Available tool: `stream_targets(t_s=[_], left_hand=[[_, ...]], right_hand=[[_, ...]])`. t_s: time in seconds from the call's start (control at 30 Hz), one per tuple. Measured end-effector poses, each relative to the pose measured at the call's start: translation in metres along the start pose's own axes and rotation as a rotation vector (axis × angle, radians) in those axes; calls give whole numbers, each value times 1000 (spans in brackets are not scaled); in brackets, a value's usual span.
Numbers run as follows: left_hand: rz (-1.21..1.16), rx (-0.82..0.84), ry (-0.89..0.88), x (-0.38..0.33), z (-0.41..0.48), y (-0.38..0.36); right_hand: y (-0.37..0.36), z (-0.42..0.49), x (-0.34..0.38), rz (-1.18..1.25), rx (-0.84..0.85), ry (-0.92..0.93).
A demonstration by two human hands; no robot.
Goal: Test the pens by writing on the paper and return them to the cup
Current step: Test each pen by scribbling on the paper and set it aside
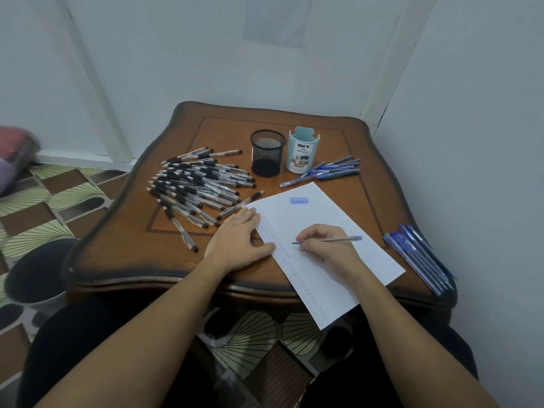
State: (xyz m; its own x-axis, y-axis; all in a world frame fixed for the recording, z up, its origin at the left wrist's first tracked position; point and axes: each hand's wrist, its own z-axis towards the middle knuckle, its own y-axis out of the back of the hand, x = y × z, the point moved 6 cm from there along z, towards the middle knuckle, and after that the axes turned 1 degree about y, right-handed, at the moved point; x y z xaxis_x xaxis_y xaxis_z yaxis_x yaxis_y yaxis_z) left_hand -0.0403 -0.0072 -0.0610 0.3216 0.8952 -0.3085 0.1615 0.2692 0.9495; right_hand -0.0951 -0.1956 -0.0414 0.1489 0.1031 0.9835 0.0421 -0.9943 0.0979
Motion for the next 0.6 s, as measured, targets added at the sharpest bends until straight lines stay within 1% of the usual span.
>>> stream_targets(t_s=[0.13,0.27,0.47,0.6], left_hand=[[4,7,0,0,1,0],[1,4,6,0,0,1],[-48,-29,4,2,0,2],[-57,-38,-5,3,0,1]], right_hand=[[3,-2,-4,-144,-55,66],[0,-6,-5,-254,-20,109],[1,-9,-6,-246,-72,149],[1,-9,-9,-253,-76,141]])
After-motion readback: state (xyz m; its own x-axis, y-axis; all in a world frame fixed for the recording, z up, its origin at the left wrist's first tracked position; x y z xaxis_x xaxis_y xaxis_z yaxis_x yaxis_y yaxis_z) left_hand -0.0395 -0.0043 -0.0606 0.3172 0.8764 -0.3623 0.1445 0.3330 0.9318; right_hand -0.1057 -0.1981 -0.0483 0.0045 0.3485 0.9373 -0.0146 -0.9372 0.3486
